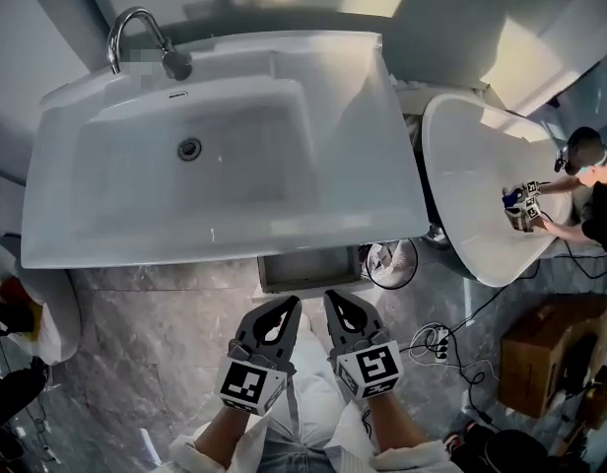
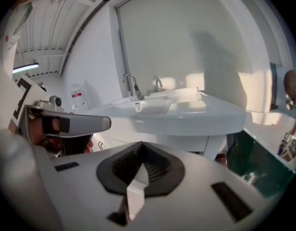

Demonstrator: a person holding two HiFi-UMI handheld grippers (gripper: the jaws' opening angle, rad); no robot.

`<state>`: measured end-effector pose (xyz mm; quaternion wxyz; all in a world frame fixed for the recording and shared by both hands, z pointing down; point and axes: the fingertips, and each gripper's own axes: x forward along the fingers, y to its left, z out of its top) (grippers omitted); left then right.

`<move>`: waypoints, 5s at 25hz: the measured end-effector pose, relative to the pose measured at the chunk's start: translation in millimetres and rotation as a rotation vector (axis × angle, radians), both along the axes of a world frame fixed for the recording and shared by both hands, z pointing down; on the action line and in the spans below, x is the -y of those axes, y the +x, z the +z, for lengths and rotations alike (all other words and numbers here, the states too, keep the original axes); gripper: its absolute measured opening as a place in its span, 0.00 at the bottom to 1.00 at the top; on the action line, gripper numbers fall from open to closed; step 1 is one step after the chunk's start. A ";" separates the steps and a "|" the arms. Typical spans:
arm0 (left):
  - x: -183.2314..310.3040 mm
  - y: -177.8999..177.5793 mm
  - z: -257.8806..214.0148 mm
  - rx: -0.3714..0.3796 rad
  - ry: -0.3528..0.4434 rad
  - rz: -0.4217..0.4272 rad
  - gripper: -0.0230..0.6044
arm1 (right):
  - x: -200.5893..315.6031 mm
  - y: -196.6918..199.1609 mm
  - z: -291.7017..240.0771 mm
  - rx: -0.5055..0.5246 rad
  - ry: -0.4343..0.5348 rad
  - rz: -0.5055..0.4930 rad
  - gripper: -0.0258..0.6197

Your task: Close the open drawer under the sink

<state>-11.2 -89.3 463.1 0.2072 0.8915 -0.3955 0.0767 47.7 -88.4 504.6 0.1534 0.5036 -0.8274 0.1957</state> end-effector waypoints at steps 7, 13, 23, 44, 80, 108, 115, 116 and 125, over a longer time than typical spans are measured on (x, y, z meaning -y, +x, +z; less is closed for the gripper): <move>-9.8 5.7 51.5 0.016 -0.040 0.012 0.07 | -12.1 0.7 58.6 -0.024 -0.041 -0.016 0.05; -21.2 8.5 85.9 0.043 -0.051 0.039 0.07 | -23.8 1.9 95.9 -0.031 -0.082 -0.022 0.05; -27.7 13.6 128.7 0.064 -0.079 0.039 0.07 | -32.6 6.5 137.3 -0.045 -0.136 -0.048 0.05; -28.3 2.4 191.0 0.136 -0.205 0.024 0.07 | -24.5 0.2 165.1 -0.025 -0.188 -0.031 0.05; 29.2 2.9 184.3 0.169 -0.126 0.013 0.06 | 32.0 0.7 158.6 -0.031 -0.115 0.037 0.05; 94.4 3.3 180.9 0.204 -0.071 -0.011 0.06 | 97.0 0.7 151.4 -0.043 -0.072 0.038 0.05; 96.6 7.9 183.5 0.219 -0.063 0.023 0.06 | 100.3 -2.1 154.8 -0.066 -0.075 0.008 0.05; 96.6 9.0 183.7 0.223 -0.060 0.031 0.06 | 100.4 -2.2 155.0 -0.064 -0.074 0.011 0.05; 96.3 9.2 181.2 0.210 -0.065 0.006 0.06 | 99.9 -2.5 154.7 -0.059 -0.069 0.028 0.05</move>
